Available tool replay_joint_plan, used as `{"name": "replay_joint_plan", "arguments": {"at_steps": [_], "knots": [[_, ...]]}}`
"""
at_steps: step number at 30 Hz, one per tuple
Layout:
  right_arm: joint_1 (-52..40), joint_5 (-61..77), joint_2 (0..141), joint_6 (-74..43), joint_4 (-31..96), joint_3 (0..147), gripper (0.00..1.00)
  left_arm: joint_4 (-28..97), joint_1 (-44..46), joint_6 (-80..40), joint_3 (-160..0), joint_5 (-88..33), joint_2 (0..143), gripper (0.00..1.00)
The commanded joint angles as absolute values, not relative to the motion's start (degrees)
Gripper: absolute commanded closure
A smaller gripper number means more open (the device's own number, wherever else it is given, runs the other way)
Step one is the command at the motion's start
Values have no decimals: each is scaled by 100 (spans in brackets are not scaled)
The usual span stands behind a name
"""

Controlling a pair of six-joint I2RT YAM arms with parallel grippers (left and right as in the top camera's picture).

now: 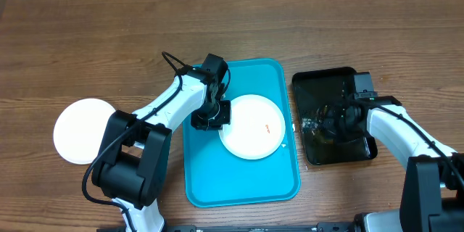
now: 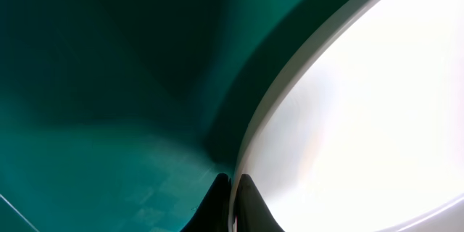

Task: Clean dirty plates on tray and stack at the side
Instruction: 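Reach the right gripper into the black tray toward the sponge, then wipe the white plate with the sponge in the right gripper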

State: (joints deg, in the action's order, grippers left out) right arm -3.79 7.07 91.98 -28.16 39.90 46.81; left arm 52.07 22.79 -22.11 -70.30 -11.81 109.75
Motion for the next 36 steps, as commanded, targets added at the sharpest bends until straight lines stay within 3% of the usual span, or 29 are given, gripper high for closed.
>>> {"name": "replay_joint_plan", "arguments": {"at_steps": [1, 12, 17, 25, 30, 36], "knots": [[-390, 561, 9150, -2919, 4032, 4630, 96, 5218, 2290, -2097, -6954, -1190, 11078, 96], [-392, 615, 8648, -2569, 5384, 5846, 96, 5188, 2292, -2102, -6954, -1236, 11078, 96], [-652, 1562, 8243, -1726, 5465, 6014, 96, 5089, 2290, -2102, -6954, -1474, 11078, 96], [-2158, 1929, 8156, -1682, 5096, 5996, 96, 5083, 2329, -2189, -6954, -1658, 11078, 96], [-3242, 1070, 8615, -2429, 4523, 5986, 96, 5076, 2329, -2187, -6954, -1651, 11078, 96], [-3793, 637, 9627, -2794, 3846, 5986, 96, 5074, 2327, -2187, -6954, -1592, 11078, 96]]}}
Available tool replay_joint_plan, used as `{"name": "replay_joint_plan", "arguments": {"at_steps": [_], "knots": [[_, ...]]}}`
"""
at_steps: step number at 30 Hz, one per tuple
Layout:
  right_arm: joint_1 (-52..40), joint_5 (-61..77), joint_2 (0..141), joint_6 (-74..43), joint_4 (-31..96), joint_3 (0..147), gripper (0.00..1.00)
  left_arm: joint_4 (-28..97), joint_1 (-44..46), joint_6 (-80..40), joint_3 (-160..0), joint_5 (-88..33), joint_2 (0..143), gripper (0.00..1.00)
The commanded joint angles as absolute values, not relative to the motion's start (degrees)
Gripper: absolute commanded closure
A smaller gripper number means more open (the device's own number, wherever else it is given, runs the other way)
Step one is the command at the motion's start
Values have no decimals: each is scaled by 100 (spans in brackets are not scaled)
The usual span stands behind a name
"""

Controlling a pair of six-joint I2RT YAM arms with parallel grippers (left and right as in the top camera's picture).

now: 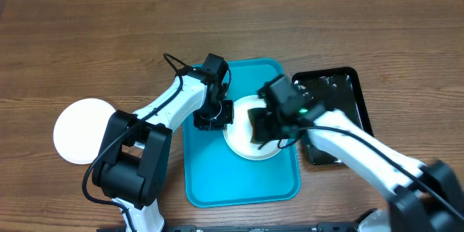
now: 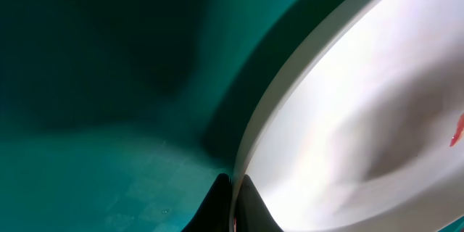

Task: Clean dirty plates on tray and stack at the side
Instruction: 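Wipe the white plate with the sponge in the right gripper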

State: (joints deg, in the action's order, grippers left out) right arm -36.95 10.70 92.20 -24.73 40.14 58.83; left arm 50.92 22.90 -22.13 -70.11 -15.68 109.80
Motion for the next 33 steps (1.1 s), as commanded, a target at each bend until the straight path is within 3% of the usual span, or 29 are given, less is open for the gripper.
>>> {"name": "replay_joint_plan", "arguments": {"at_steps": [1, 8, 13, 23, 33], "knots": [[-3791, 543, 9773, -2936, 3811, 5986, 96, 5074, 2327, -2187, -6954, -1590, 11078, 96], [-3623, 75, 10468, -3164, 3833, 5983, 96, 5076, 2327, -2196, -6954, -1389, 11078, 96], [-3446, -917, 10512, -3916, 4486, 5983, 96, 5096, 2327, -2296, -6952, -1131, 11078, 96], [-3048, -1584, 10510, -4375, 5177, 5996, 96, 5260, 2237, -2338, -6952, -851, 11078, 96], [-3109, -1535, 9542, -4362, 5669, 6309, 96, 5290, 2211, -2335, -6952, -786, 11078, 96]]}}
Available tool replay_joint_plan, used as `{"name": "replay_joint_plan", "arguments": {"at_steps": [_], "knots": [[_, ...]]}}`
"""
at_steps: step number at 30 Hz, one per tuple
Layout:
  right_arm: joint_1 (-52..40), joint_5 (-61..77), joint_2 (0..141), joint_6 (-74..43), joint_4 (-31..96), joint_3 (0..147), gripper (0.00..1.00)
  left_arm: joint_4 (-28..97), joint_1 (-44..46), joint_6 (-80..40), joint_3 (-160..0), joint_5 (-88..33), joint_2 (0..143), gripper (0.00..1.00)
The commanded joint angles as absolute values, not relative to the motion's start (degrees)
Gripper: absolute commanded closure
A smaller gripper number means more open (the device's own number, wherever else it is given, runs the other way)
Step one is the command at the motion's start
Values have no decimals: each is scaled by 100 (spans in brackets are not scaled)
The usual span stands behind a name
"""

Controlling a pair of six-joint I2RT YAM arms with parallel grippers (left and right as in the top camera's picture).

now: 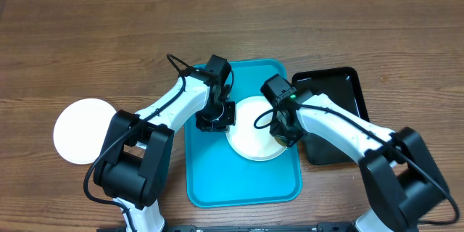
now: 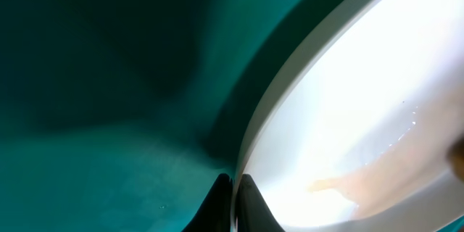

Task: Clean dirty plates on tray and stack at the side
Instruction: 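Wipe the white plate with the sponge in the right gripper, then return the sponge to the black tray with the right gripper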

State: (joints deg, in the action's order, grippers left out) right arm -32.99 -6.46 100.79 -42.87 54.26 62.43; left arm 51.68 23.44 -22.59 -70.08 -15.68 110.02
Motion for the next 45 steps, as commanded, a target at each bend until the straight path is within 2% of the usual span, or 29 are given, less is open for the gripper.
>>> {"name": "replay_joint_plan", "arguments": {"at_steps": [1, 6, 12, 18, 20, 23, 29, 32, 33, 35, 36, 37, 40, 45], "knots": [[-3100, -1514, 9343, -4320, 5690, 6329, 96, 5312, 2211, -2335, -6952, -738, 11078, 96], [-2902, -1273, 8346, -4016, 5743, 6361, 96, 5336, 2211, -2333, -6952, -707, 11078, 96], [-2189, -1238, 7666, -3699, 6010, 6361, 96, 5336, 2213, -2316, -6952, -753, 11078, 96], [-1343, -794, 7752, -3205, 5655, 6038, 96, 5336, 2213, -2314, -6954, -753, 11078, 96], [-1146, -386, 7839, -2950, 5358, 5804, 93, 5339, 2213, -2314, -6954, -764, 11078, 96], [-978, 290, 8071, -2462, 4777, 5395, 88, 5332, 2213, -2268, -6954, -891, 11078, 96], [-950, 440, 8545, -2414, 4451, 5131, 89, 5330, 2213, -2268, -6954, -906, 11078, 96], [-950, 497, 8453, -2412, 4475, 5242, 82, 5328, 2213, -2261, -6958, -904, 11078, 96], [-950, 508, 8374, -2408, 4552, 5325, 75, 5330, 2213, -2215, -6971, -910, 11078, 96], [-945, 508, 8171, -2394, 4703, 5511, 37, 5360, 2213, -2073, -7039, -917, 11078, 96], [-937, 510, 8047, -2397, 4810, 5623, 23, 5400, 2213, -2018, -7096, -923, 11076, 96], [-917, 526, 7915, -2397, 4941, 5739, 16, 5452, 2213, -1973, -7166, -930, 11076, 96], [-777, 593, 7461, -2397, 5487, 6112, 7, 5671, 2215, -1896, -7465, -926, 11076, 96], [-342, 659, 6783, -2399, 6294, 6425, 1, 6191, 2322, -1603, -8197, -805, 11076, 96]]}}
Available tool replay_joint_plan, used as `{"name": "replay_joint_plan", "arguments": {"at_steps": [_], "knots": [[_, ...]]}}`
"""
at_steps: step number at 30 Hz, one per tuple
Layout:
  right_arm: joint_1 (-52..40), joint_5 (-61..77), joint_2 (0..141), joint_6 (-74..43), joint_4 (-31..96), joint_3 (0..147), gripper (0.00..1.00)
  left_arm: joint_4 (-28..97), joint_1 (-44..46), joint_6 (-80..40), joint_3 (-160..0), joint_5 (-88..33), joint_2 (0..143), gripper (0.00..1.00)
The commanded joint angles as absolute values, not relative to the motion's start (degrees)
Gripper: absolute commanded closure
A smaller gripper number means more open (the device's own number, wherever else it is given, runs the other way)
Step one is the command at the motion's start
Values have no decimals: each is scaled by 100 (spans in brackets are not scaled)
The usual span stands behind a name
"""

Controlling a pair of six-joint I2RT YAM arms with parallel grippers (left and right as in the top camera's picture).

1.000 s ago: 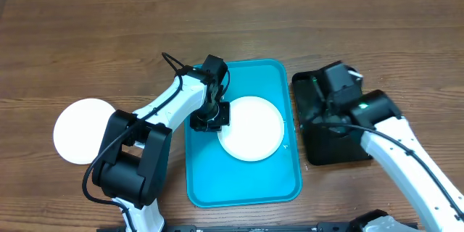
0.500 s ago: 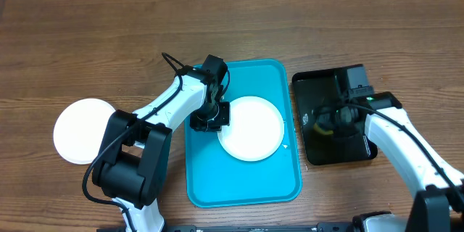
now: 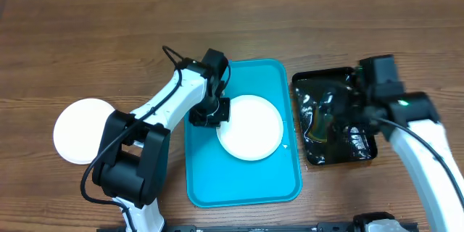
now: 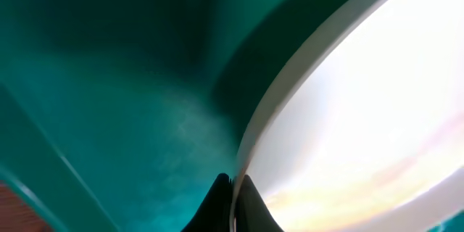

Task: Clean dirty plates on tray and stack at the side
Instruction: 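Return the sponge to the black tray with the right gripper, then lift the white plate with the left gripper over the black tray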

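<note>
A white plate [image 3: 251, 127] lies on the teal tray [image 3: 243, 185], its face showing no stain. My left gripper [image 3: 211, 113] is shut on the plate's left rim; in the left wrist view the black fingertips [image 4: 242, 201] pinch the rim of the plate [image 4: 362, 116] over the tray [image 4: 109, 101]. A second white plate [image 3: 83, 130] rests on the table at the far left. My right gripper [image 3: 335, 110] is over the black tray [image 3: 308, 80] at the right; its jaws are lost against the wet black surface.
The black tray holds glistening liquid and sits just right of the teal tray. Bare wooden table [image 3: 109, 36] lies behind and to the left. My left arm [image 3: 163, 105] stretches from the front left to the teal tray.
My right gripper has left the plate and is now over the black tray. The plate and my left gripper have shifted slightly left; the tray's edge now shows in the left wrist view.
At first my left gripper held the plate's rim, a red stain lay on the plate, and my right gripper was in the black tray. Then the right gripper was over the plate, then pressed on it. Now it is back at the black tray and the stain is gone.
</note>
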State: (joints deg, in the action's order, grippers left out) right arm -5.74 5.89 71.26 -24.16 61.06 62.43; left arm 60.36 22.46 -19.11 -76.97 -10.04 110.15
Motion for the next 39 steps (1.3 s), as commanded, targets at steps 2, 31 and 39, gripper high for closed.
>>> {"name": "replay_joint_plan", "arguments": {"at_steps": [2, 31, 39], "knots": [[-119, 659, 6576, -2397, 6508, 6425, 0, 6416, 2418, -1518, -8514, -611, 11076, 96], [978, 655, 6300, -2158, 7124, 6425, 0, 5450, 5155, -2471, -10698, 3616, 11281, 96], [978, 655, 6300, -2158, 7188, 6425, 0, 4834, 5804, -1789, -10700, 5275, 11281, 96]]}}
